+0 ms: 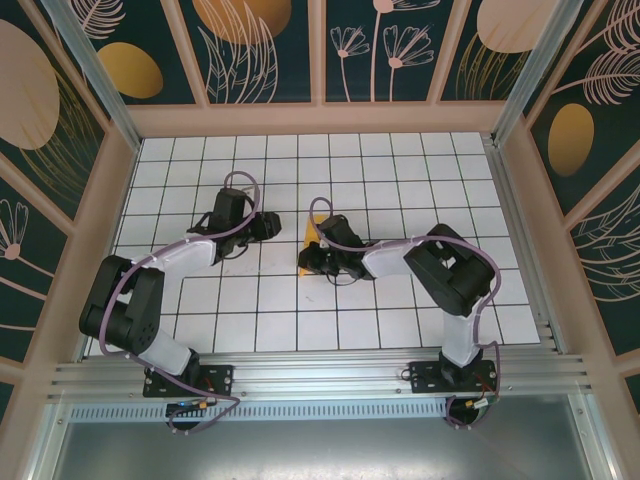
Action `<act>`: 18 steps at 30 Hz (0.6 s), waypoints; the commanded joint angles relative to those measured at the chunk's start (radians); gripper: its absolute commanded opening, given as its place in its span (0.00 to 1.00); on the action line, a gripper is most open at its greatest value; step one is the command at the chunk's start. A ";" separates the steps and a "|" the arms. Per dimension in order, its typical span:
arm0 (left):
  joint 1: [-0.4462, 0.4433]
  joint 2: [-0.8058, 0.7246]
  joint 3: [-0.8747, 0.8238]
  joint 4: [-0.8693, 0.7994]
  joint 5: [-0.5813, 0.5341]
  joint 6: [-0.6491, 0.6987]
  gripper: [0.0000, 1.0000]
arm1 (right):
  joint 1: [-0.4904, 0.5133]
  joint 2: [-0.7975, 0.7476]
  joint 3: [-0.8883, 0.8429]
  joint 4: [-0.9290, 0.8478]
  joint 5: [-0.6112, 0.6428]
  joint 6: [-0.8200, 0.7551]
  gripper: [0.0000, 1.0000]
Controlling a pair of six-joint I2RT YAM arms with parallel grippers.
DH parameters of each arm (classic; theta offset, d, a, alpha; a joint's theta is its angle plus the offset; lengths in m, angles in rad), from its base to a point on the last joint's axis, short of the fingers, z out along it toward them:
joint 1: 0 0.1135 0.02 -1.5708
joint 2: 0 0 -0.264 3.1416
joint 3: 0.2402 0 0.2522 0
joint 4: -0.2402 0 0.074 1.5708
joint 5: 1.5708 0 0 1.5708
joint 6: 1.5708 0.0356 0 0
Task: Fold a paper plane with a square sheet of paper (pick it up from the middle)
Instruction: Third fold the triangle at the center of the table.
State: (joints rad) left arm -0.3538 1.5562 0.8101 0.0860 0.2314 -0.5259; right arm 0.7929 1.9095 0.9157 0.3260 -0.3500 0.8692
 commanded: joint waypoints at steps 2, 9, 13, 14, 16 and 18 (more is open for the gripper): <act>0.006 -0.007 -0.014 0.037 0.044 -0.015 0.48 | -0.013 0.031 0.050 0.025 -0.022 -0.028 0.10; 0.006 -0.008 -0.023 0.040 0.063 0.001 0.49 | -0.023 0.062 0.032 0.025 -0.020 -0.018 0.10; 0.006 -0.010 -0.027 0.042 0.070 0.001 0.49 | -0.023 0.061 -0.006 0.038 -0.034 0.008 0.10; 0.006 -0.010 -0.027 0.043 0.073 0.003 0.49 | -0.022 0.057 -0.021 0.042 -0.039 0.014 0.11; 0.006 -0.008 -0.025 0.040 0.074 0.004 0.49 | -0.023 0.051 -0.025 0.003 -0.048 0.006 0.11; 0.006 -0.007 -0.021 0.038 0.081 0.008 0.49 | -0.023 0.052 0.003 -0.087 -0.044 -0.026 0.11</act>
State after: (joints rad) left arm -0.3531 1.5562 0.7925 0.1089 0.2878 -0.5285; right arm 0.7712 1.9495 0.9222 0.3687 -0.3756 0.8696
